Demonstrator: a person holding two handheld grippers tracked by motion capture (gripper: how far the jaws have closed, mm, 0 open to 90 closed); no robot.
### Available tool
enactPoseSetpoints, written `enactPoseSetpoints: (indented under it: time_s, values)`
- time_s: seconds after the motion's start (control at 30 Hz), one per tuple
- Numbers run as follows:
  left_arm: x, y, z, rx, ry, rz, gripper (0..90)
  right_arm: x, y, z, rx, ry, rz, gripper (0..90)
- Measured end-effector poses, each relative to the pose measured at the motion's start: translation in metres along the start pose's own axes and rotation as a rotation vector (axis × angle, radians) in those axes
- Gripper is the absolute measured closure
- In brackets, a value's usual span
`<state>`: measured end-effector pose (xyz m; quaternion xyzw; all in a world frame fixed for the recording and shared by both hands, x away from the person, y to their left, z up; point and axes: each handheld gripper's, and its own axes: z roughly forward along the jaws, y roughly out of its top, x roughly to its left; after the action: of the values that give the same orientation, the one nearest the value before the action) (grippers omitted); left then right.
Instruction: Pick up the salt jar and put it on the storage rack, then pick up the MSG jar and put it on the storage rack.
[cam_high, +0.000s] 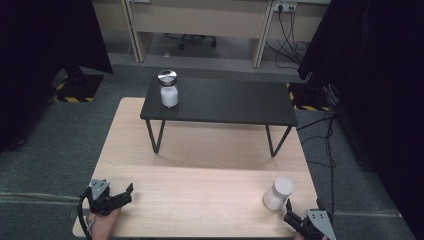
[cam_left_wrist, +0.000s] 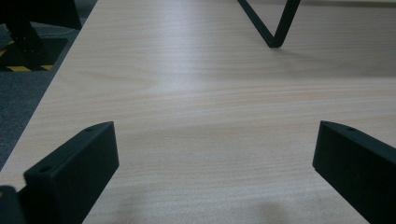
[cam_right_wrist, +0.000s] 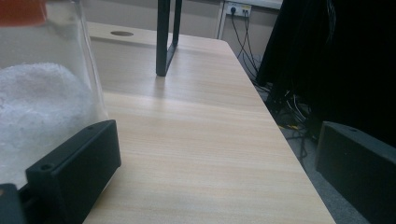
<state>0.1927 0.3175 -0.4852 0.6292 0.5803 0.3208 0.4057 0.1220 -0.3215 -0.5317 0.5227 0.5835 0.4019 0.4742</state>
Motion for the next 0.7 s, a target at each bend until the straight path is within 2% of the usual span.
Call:
enactPoseSetpoints:
  time_s: [0.13,0.3,0.7]
  values:
    - [-0.001,0.000,0.000,0.000,0.002,0.006,0.0,0.000,0.000,0.000,0.003,-0.001,0.001,0.5]
    - [0.001,-0.002,-0.001,-0.009,-0.006,-0.007,0.0,-0.001,0.001,0.000,0.004,0.004,0.016,0.5]
    - [0.004,-0.004,-0.002,-0.021,-0.025,-0.008,0.0,-0.014,0.005,-0.002,0.007,0.063,0.050,0.3]
